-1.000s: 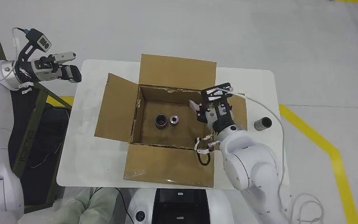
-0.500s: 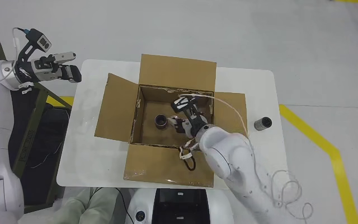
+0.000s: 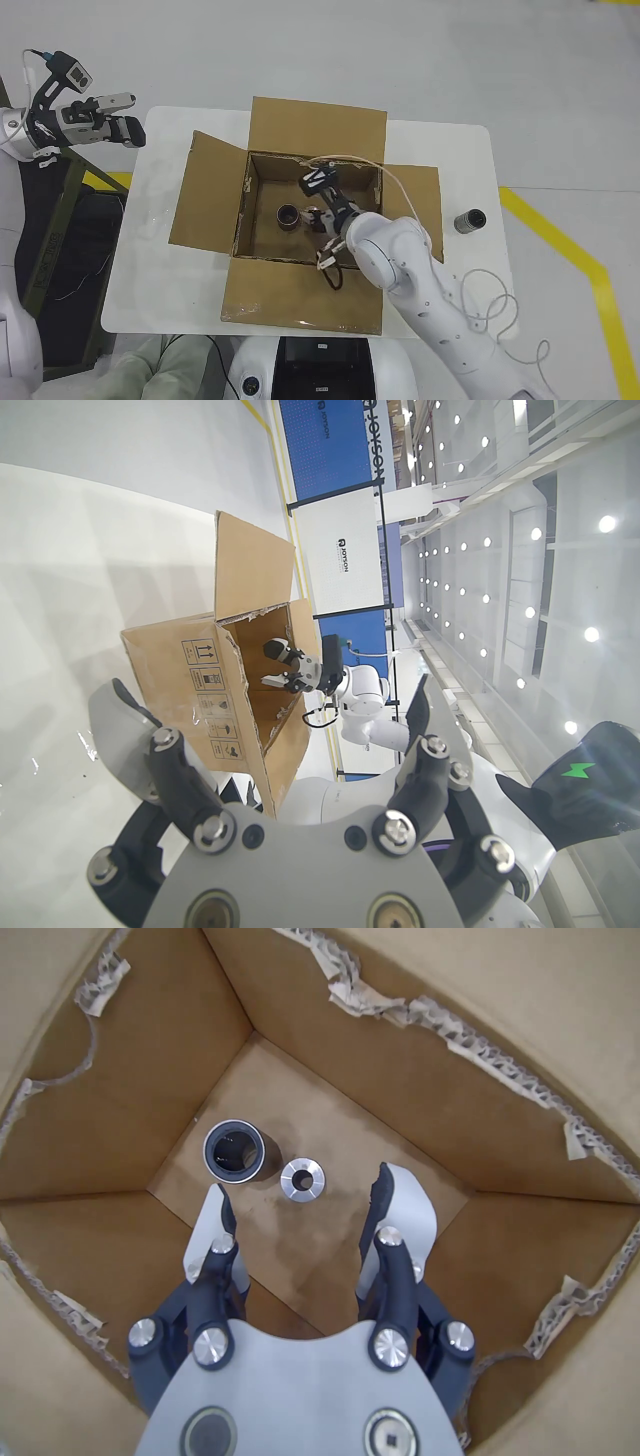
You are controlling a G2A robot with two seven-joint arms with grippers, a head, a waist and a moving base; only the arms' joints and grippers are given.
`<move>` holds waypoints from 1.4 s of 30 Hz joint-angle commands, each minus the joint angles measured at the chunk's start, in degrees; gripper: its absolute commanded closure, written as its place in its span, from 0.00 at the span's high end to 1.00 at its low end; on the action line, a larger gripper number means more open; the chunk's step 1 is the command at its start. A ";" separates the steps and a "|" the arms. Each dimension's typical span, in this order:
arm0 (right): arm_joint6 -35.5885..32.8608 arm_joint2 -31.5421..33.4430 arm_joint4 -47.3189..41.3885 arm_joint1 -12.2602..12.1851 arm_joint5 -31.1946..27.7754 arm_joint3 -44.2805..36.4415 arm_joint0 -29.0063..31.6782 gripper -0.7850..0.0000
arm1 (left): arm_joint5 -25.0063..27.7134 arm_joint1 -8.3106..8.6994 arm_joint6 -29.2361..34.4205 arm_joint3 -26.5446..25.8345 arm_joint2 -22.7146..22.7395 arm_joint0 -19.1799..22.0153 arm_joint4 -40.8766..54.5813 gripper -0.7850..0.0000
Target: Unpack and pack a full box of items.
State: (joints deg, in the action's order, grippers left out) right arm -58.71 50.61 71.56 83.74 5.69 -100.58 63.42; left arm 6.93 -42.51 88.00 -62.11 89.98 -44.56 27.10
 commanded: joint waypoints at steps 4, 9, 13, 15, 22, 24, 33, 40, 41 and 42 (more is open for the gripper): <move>-0.88 -0.30 0.00 0.14 -0.76 2.65 -0.51 0.69 | 0.00 0.00 0.00 0.00 0.00 0.00 0.00 1.00; -1.32 -1.37 -1.59 0.61 -1.43 5.47 -1.66 0.67 | 0.00 0.00 0.00 0.00 0.00 0.00 0.00 1.00; -1.50 -1.99 -2.80 0.97 -1.57 7.58 -2.42 0.65 | 0.00 0.00 0.00 0.00 0.00 0.00 0.00 1.00; -1.74 -2.17 -3.05 1.08 -1.58 8.18 -2.66 0.66 | 0.00 0.00 0.00 0.00 0.00 0.00 0.00 1.00; -2.20 -2.43 -3.33 1.34 -1.71 10.27 -3.32 0.66 | 0.00 0.00 0.00 0.00 0.00 0.00 0.00 1.00; -2.10 -2.61 -3.53 1.49 -1.67 11.30 -3.76 0.66 | 0.00 0.00 0.00 0.00 0.00 0.00 0.00 1.00; -0.98 -3.36 -5.29 2.45 -1.22 16.74 -6.75 0.65 | 0.00 0.00 0.00 0.00 0.00 0.00 0.00 1.00; 0.32 -3.59 -7.18 3.19 -0.74 19.64 -8.71 0.67 | 0.00 0.00 0.00 0.00 0.00 0.00 0.00 1.00; 0.48 -3.66 -7.29 3.28 -0.76 20.02 -8.93 0.67 | 0.00 0.00 0.00 0.00 0.00 0.00 0.00 1.00; 0.59 -3.68 -7.47 3.37 -0.68 20.43 -9.13 0.67 | 0.00 0.00 0.00 0.00 0.00 0.00 0.00 1.00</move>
State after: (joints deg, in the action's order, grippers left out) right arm -58.18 46.95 64.18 87.06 4.97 -80.41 54.41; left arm 6.93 -42.51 88.00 -62.11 89.98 -44.57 27.10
